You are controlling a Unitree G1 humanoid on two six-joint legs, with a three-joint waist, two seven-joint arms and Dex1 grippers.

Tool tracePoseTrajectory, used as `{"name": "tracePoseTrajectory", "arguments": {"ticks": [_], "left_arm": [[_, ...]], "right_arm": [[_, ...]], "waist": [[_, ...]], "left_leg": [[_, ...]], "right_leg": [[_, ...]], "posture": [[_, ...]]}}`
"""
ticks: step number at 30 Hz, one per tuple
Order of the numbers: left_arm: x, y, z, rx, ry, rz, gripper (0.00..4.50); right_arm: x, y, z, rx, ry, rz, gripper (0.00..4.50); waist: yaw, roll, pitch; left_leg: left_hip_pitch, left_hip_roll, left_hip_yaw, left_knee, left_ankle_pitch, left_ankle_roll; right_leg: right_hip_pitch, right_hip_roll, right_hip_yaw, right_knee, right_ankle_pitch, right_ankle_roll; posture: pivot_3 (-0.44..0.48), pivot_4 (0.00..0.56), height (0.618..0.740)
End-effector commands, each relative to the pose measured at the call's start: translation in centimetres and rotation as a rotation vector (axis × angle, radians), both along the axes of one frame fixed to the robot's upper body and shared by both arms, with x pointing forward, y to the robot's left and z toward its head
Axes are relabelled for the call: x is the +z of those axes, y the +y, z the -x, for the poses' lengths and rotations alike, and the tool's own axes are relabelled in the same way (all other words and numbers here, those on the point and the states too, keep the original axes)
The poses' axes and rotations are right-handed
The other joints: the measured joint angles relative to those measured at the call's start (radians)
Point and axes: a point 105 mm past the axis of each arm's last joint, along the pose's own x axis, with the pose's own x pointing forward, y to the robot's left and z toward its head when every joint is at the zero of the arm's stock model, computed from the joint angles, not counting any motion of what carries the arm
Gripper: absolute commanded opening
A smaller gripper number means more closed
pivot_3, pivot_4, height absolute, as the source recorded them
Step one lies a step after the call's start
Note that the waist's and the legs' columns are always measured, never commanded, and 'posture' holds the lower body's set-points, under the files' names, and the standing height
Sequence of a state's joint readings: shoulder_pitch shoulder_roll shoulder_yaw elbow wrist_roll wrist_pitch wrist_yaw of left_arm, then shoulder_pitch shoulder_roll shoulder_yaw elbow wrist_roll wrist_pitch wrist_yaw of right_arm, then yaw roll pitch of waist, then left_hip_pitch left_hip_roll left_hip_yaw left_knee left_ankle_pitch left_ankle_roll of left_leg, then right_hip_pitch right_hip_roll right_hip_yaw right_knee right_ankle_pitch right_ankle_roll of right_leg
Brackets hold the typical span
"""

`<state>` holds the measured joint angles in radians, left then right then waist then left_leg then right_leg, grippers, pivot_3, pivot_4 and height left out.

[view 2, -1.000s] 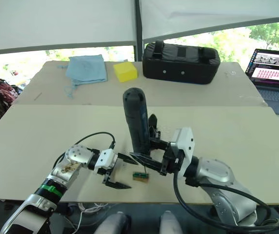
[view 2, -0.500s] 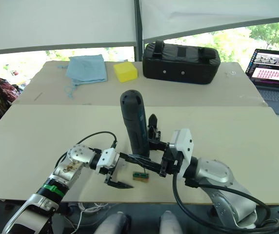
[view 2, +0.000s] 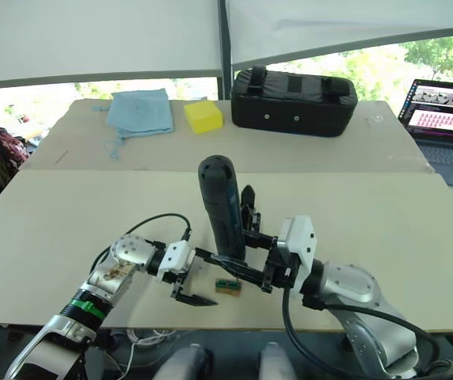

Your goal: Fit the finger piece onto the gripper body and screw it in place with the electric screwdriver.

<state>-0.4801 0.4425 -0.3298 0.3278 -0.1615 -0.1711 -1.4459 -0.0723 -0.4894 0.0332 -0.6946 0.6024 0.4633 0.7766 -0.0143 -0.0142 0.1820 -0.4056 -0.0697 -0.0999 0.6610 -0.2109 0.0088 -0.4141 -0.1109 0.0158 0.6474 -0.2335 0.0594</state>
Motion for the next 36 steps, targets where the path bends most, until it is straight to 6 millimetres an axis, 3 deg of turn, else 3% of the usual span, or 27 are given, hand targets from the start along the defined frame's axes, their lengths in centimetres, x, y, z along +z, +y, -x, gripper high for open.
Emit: {"name": "tracePoseTrajectory", "arguments": {"ticks": [1,36], "left_arm": [[0.82,-0.40,-0.11,-0.018,-0.025,0.017,4.50],[1.03,-0.98,-0.08,-0.014,-0.017,0.031,4.50]], "right_arm": [[1.32,0.14,0.48,0.018,-0.077,-0.028,1.92],[0.78,0.12,-0.01,0.001,-0.055,-0.018,1.92]], "waist": [[0.000,0.000,0.000],[0.000,0.000,0.000]], "left_leg": [[0.000,0.000,0.000,0.000,0.000,0.000],[0.000,0.000,0.000,0.000,0.000,0.000]], "right_leg": [[0.000,0.000,0.000,0.000,0.000,0.000],[0.000,0.000,0.000,0.000,0.000,0.000]], "posture": [[0.000,0.150,0.740],[0.000,0.150,0.740]]}}
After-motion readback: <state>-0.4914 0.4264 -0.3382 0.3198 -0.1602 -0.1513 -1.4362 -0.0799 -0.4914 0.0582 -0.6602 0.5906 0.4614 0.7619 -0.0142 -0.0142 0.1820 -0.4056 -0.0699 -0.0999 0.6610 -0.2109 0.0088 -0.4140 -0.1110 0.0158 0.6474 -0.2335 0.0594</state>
